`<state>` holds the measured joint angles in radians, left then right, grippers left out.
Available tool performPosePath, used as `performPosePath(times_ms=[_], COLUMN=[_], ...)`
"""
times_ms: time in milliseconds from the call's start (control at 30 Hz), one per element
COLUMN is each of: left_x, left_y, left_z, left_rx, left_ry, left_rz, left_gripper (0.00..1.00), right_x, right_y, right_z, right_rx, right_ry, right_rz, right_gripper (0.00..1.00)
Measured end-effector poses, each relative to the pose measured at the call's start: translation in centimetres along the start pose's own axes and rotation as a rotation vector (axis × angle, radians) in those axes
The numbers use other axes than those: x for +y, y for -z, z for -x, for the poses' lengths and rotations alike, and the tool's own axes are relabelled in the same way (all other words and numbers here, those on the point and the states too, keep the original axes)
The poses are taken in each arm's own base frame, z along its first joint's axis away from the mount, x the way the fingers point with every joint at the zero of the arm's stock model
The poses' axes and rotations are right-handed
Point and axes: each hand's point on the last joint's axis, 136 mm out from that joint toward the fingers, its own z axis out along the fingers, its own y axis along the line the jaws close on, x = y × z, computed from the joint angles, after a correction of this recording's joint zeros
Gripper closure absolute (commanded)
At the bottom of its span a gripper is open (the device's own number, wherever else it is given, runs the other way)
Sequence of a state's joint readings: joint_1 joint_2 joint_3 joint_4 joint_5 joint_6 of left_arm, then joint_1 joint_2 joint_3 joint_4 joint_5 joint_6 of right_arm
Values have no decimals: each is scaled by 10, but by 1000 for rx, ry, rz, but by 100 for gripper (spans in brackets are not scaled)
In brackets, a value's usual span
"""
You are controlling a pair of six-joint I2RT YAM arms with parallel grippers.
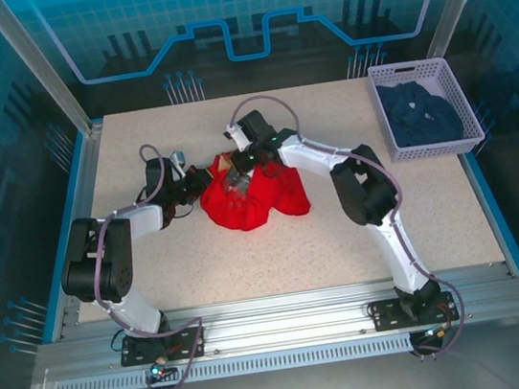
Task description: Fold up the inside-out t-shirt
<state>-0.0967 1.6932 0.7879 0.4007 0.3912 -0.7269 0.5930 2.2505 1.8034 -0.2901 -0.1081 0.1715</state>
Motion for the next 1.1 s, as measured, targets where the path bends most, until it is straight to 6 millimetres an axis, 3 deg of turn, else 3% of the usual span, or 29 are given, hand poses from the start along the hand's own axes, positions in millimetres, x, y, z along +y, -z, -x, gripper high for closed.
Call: performPosePath(times_ms=[267,333,433,533,667,800,900,1100], left_x=[3,6,14,22,33,27,-4,-100], left_y=[-1,-2,-2,-2,1,8,5,-13], left_z=[-10,-16,-23,-26,-35,-40,-48,-77], left_rx=[26,38,50,50,65,74,104,169], left_ry=[3,6,8,8,-3,-91,-260,-704], left_rz=[18,31,64,93,125,136,115,-13], left_gripper=[100,100,98,91,59,43,34,25], right_x=[24,33,39,33,18,8,4,-3], right_y=[136,162,188,197,194,186,184,188], right_z=[13,4,-29,-72,-128,-167,-177,-170], right_rx=[-186,-226,-238,-200,-118,-50,-34,-67], right_ry=[102,135,156,131,64,9,-11,-32], right_rz=[124,155,184,168,109,67,53,28], right_gripper=[100,100,100,100,100,100,100,100])
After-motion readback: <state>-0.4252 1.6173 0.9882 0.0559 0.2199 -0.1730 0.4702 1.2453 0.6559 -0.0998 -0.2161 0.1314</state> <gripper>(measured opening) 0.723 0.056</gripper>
